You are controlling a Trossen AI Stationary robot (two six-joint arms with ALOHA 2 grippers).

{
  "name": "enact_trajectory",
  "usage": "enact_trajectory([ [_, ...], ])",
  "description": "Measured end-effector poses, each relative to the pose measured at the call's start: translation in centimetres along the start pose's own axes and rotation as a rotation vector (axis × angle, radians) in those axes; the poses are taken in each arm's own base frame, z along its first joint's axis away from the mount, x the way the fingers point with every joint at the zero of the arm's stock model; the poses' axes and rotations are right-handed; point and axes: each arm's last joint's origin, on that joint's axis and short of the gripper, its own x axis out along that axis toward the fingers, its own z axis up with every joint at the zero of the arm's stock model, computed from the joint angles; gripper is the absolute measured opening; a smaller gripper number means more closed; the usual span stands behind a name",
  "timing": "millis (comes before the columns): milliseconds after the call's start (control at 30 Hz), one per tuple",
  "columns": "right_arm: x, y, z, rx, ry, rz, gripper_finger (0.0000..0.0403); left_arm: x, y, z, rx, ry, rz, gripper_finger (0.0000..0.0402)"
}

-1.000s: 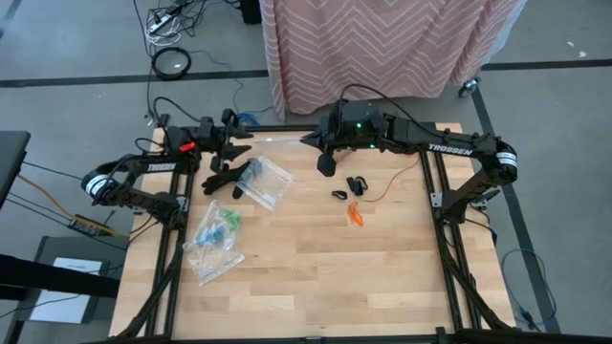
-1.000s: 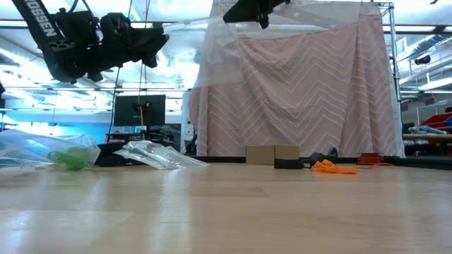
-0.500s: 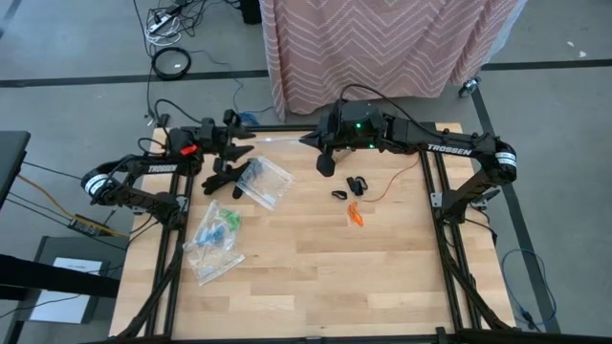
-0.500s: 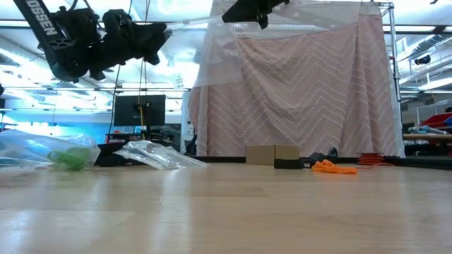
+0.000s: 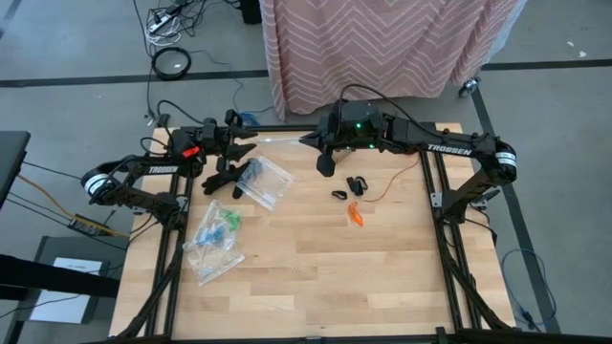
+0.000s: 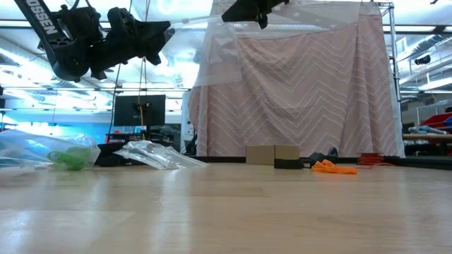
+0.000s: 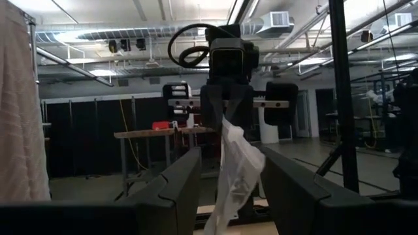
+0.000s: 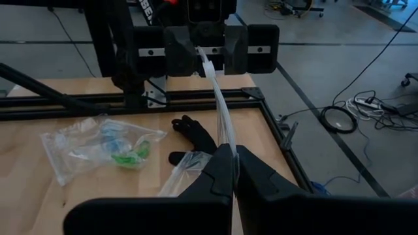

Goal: Sort rubber bands
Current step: Open the transparent zip bag

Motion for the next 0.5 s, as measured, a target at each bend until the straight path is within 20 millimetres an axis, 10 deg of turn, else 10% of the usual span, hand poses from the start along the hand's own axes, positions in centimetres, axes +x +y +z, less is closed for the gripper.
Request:
enact_trajectory([
  [500,0.0,0.02,0.01,0.0,-0.001,0.008,0.0,0.04,-0.2,0.08,0.036,0.003,-0.044,0.0014],
])
